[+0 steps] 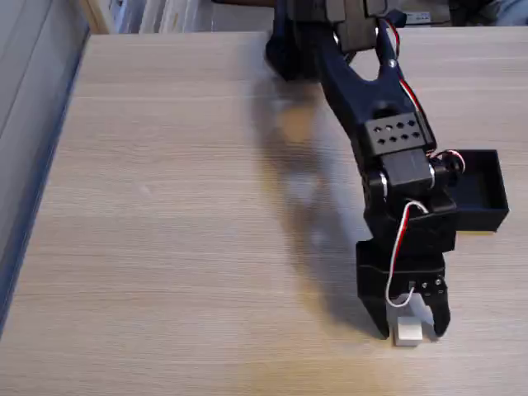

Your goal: Pick a white block and place it in the black box.

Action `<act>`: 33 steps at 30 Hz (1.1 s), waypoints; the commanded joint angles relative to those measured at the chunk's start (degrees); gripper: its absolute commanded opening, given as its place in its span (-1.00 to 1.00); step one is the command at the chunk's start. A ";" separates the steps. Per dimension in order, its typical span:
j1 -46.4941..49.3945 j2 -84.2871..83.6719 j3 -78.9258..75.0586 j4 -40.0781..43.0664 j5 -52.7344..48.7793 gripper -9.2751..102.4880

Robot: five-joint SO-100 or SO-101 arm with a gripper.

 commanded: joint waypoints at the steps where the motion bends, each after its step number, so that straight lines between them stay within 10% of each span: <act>1: 0.53 0.26 -3.25 0.26 -0.35 -0.32; 15: 0.70 -0.35 -3.87 0.70 -0.35 -0.81; 33: -0.79 21.36 12.48 2.11 -0.35 -0.83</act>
